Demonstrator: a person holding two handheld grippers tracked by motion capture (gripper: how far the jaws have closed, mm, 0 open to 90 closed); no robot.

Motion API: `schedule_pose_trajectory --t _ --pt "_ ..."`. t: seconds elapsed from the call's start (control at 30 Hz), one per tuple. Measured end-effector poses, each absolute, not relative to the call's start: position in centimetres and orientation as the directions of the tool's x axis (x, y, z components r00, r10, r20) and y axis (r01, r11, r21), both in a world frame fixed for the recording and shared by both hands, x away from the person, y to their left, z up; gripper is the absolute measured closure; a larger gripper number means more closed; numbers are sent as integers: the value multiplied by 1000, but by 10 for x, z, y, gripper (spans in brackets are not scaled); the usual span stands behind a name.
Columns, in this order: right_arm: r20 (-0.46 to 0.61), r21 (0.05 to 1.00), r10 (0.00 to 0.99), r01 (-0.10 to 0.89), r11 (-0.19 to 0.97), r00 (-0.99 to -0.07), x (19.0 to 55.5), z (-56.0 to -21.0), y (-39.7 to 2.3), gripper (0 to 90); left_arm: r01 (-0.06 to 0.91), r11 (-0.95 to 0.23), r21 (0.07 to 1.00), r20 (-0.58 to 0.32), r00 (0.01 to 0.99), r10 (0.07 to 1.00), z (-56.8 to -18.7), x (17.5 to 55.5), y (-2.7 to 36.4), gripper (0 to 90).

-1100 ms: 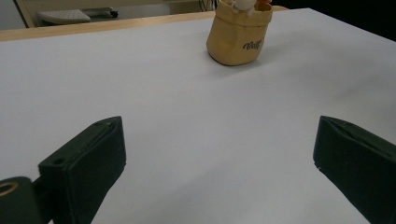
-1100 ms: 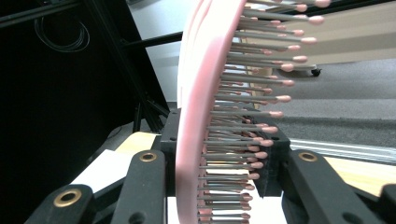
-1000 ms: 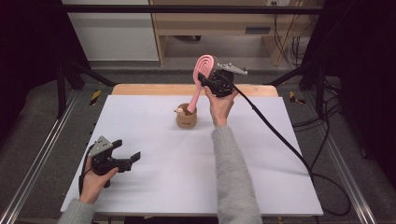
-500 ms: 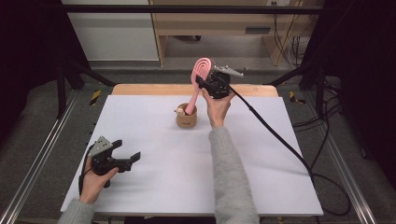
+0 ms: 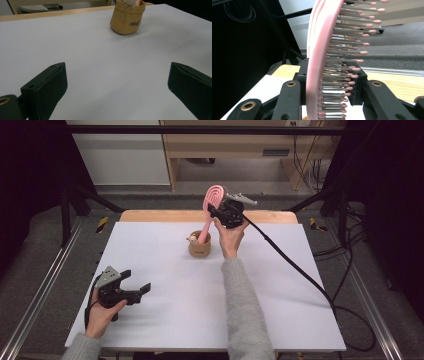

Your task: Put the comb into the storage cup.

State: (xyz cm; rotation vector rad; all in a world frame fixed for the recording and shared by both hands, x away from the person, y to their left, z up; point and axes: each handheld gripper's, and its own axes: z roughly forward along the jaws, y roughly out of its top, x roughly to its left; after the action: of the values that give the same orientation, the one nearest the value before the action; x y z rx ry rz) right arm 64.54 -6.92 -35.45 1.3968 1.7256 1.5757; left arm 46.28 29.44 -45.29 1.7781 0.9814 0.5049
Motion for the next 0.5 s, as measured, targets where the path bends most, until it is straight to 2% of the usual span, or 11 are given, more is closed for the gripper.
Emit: schedule_pose_trajectory --t 0.5 --pt "320 901 856 409 -144 -405 647 -367 -61 628 389 -173 905 -98 586 804 -453 463 293 25"
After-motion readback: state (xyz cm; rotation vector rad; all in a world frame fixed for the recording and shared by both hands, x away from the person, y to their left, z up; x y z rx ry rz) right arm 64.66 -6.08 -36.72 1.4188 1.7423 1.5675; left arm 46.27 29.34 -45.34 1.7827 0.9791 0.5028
